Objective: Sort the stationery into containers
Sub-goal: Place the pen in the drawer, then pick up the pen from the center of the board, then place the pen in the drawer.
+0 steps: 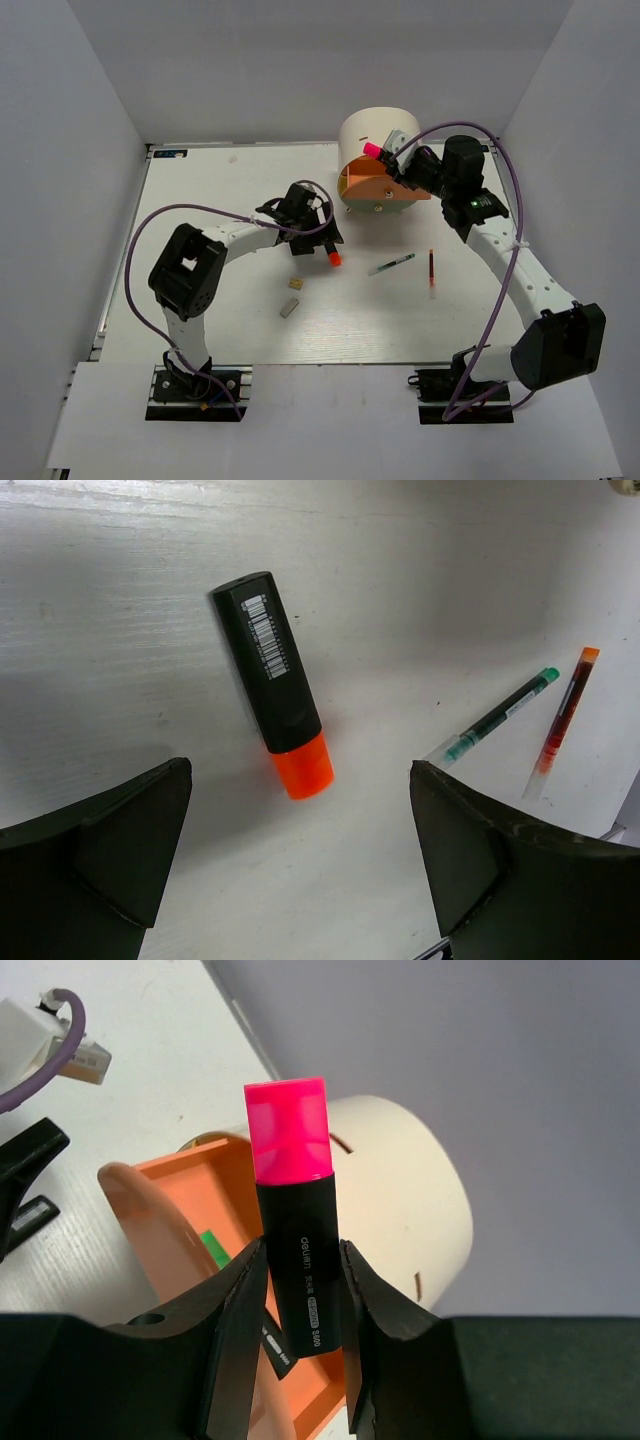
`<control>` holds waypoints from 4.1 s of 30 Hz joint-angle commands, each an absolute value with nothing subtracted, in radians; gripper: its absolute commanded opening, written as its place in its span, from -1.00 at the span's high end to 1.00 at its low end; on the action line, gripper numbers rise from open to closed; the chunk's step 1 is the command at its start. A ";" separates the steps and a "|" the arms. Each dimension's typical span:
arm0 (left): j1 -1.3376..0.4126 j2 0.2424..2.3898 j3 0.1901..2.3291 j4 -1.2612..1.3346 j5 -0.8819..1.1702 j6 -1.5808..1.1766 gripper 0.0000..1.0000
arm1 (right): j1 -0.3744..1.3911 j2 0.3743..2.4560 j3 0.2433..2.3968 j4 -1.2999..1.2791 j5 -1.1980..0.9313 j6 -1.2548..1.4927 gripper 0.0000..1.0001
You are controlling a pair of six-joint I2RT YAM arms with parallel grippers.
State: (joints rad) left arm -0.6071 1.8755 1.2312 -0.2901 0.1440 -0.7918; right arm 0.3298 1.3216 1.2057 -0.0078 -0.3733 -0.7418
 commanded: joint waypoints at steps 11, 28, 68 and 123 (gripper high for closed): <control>-0.638 1.919 1.322 -0.327 0.101 -0.802 -1.00 | 0.261 1.382 1.279 -0.084 -0.494 -0.729 0.19; -0.675 2.025 1.462 -0.504 -0.044 -0.830 -0.72 | 0.219 1.286 1.195 0.032 -0.500 -0.595 -0.13; -0.742 1.852 1.370 -0.594 -0.245 -0.755 0.99 | 0.160 1.106 0.970 0.179 -0.342 -0.224 0.07; -0.732 1.876 1.798 0.261 0.012 -0.058 -0.81 | 0.140 1.134 0.841 0.140 -0.537 -0.239 0.53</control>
State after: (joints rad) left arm -0.7258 1.9800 1.7676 0.2253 0.0547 -0.0242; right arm 0.1432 1.1152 0.7750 0.1253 -0.4931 -0.2398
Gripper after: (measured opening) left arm 0.903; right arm 0.232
